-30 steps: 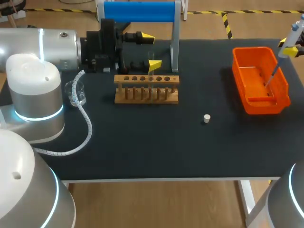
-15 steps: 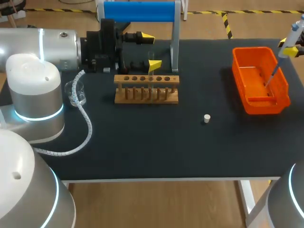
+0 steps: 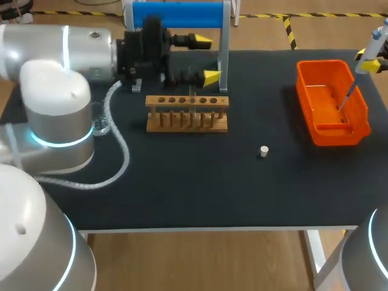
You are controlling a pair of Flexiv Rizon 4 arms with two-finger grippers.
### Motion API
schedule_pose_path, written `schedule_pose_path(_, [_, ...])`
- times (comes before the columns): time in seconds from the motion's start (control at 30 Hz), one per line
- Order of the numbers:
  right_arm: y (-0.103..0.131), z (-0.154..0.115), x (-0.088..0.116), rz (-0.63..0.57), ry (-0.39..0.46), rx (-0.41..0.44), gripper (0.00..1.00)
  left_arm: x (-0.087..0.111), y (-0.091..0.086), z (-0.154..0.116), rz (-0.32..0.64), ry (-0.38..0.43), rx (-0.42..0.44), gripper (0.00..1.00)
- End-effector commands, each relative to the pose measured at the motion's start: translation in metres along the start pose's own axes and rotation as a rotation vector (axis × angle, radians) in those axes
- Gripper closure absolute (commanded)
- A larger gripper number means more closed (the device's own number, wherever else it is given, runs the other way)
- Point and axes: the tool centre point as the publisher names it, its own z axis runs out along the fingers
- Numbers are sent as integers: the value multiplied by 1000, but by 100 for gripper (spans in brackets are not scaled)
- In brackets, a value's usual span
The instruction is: Invert the test tube, pick up the pipette, mount the tip to pipette, aspirate from beaker and dispense into the tube, eject the tip, return the pipette, and cap with the stopper.
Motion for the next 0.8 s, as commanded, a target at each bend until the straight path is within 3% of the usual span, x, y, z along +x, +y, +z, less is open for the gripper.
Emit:
schedule_pose_path(0.03, [1,0,0,-1,-1,3,100,-5,-26,72,-5,-17,-75,0])
schedule_pose_path(0.2, [1,0,0,-1,-1,3,100,-2,-42,124,-25,-48,-107,0])
schedule_pose_path(0.43, [1,0,0,-1,-1,3,100,4,-49,194,-96,-74,-126,0])
schedule_pose_path(0.67, [1,0,0,-1,-1,3,100,4,-49,194,-96,-74,-126,0])
schedule_pose_path(0.7, [1,0,0,-1,-1,3,100,4,-49,194,-96,-74,-126,4])
schedule_pose_path(0.73, [1,0,0,-1,-1,3,100,4,-49,194,-96,-74,-126,17])
schedule_pose_path(0.77, [1,0,0,-1,-1,3,100,4,-49,194,-96,-74,-126,67])
schedule_pose_path(0.8, [1,0,0,-1,-1,3,100,4,-49,194,-96,-74,-126,100])
